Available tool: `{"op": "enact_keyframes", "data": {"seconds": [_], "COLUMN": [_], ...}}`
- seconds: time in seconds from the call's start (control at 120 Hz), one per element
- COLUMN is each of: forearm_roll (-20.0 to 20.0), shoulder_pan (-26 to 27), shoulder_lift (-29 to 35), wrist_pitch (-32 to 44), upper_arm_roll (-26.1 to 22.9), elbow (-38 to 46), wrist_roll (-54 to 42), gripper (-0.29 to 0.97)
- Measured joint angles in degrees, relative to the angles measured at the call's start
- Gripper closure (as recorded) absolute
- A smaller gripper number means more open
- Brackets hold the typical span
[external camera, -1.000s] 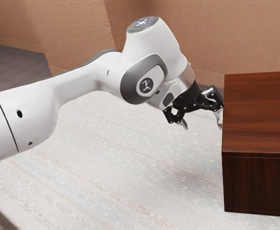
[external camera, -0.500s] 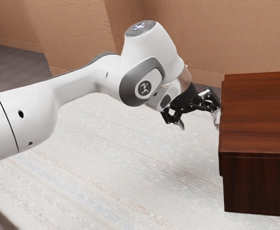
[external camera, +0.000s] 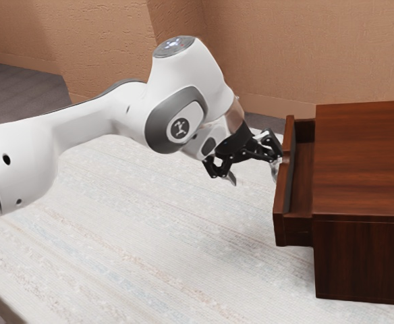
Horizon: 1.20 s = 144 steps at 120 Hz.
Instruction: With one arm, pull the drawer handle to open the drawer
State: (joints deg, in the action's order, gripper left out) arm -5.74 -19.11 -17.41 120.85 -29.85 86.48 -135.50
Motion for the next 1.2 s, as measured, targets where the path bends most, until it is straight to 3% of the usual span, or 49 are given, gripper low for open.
{"op": "enact_keyframes", "data": {"seconds": [0.158,0.375,0.533,0.733,0.95,1.2], "forearm_roll": [-0.66,-1.1,-2.47,-3.07,-3.97,-4.43], "shoulder_pan": [-9.22,-12.41,-22.13,-39.81,-43.47,-55.03], "shoulder_lift": [0.08,-0.06,0.5,0.62,0.6,0.12], "wrist_pitch": [0.16,0.78,1.5,1.77,1.89,1.93], "upper_arm_roll": [-9.76,-12.86,-21.55,-36.87,-40.13,-49.21], "elbow": [1.06,2.33,5.52,9.0,10.9,13.38], "wrist_roll": [0.01,0.07,0.12,0.21,0.33,0.58], "gripper": [0.13,0.03,0.01,0.05,0.01,0.04]}}
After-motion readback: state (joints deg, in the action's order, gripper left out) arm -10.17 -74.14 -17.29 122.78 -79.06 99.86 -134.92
